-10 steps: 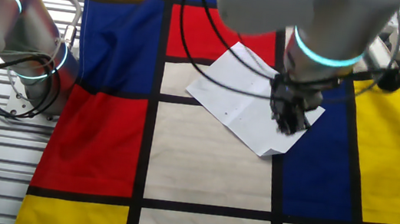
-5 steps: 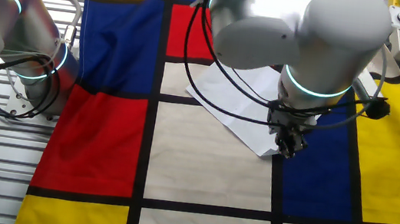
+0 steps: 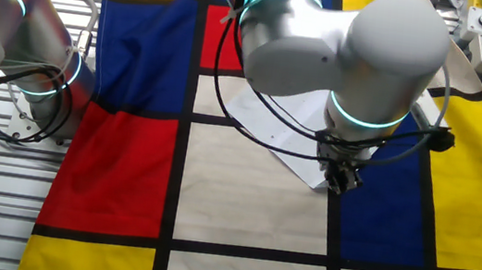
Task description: Flip over and spread out the paper that is laid flat on the table
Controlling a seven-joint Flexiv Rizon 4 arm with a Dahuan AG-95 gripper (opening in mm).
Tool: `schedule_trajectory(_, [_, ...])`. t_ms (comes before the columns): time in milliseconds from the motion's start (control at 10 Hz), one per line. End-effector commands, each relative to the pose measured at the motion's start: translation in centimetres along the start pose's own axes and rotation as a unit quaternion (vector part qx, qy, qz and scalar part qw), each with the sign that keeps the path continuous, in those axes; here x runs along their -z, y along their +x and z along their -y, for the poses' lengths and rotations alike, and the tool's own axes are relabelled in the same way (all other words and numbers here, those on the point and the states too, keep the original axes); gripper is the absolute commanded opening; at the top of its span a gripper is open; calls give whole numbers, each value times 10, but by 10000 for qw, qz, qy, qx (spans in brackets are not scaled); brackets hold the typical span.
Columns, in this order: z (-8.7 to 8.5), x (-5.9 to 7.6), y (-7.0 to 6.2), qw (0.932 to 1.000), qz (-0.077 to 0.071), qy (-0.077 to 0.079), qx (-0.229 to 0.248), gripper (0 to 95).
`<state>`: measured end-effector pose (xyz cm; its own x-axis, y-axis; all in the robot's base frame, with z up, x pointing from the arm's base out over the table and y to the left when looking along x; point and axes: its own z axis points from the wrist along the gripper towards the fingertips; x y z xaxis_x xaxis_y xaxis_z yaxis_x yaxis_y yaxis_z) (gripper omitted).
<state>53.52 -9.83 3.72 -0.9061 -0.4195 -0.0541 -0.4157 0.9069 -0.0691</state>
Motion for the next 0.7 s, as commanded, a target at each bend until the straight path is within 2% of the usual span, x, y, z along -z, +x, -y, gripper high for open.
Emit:
schedule_trajectory(100, [0,-5,1,10000,33,37,5,190])
schedule_trajectory(700, [2,-5,2,9999,96,67,63,190])
